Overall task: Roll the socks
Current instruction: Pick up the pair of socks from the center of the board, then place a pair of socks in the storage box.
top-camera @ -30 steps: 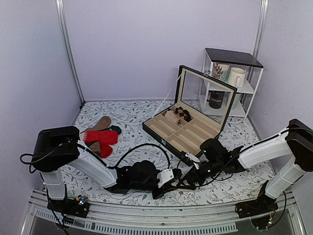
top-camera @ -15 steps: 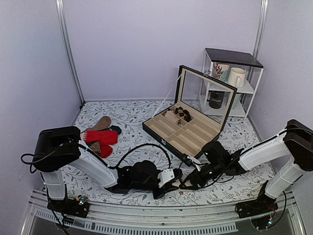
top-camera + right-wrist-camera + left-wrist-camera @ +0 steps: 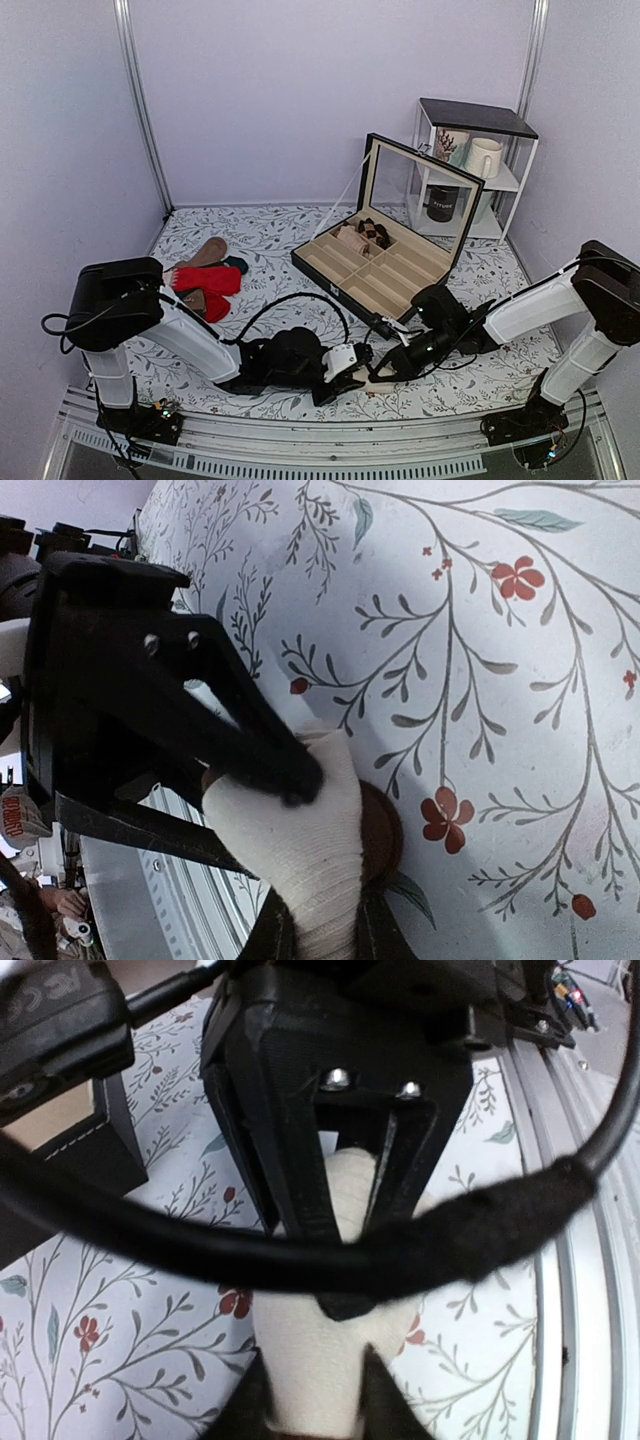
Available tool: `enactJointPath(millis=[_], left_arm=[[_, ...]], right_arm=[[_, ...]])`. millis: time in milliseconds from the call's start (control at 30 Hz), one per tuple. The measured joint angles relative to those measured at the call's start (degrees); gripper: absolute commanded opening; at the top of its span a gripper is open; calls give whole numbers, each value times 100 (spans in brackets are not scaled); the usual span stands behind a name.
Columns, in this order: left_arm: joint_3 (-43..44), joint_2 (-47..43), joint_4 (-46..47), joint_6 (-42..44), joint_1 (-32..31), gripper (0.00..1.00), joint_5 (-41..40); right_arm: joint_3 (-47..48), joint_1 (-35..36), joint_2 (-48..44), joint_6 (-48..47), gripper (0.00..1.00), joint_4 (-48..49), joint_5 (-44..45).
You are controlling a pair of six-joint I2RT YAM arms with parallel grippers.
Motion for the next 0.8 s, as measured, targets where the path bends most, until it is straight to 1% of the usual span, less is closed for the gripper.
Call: enactJointPath(millis=[67, 100, 167, 200, 333, 433, 533, 633, 800], left_arm=[[-74, -162, -181, -20, 4, 74, -66], [-190, -293, -413, -46, 13, 81, -127], [-474, -603, -684, -101, 26, 98, -225], [-597, -848, -896, -98, 35, 99, -299], [-920, -1777, -1497, -179, 116, 100, -562], [-933, -2153, -1764, -245, 205, 99, -678], [-909, -2227, -2020, -299, 278, 100, -745], [-879, -2218, -2264, -315, 326, 100, -776], [-844, -2218, -2382, -297, 380, 100, -787]], right_arm=[[11, 24, -4, 59, 0, 4, 2], [26, 46, -20, 90, 0, -7, 24], [70, 50, -107, 131, 0, -138, 96], [114, 50, -192, 142, 0, -278, 151], [417, 2, -710, 140, 0, -907, 374], [826, -122, -1130, 66, 0, -1333, 581], [1366, -442, -1440, -118, 0, -1784, 861], [1836, -887, -1534, -422, 0, -2133, 1255], [2234, -1779, -1523, -1080, 0, -2282, 1897]])
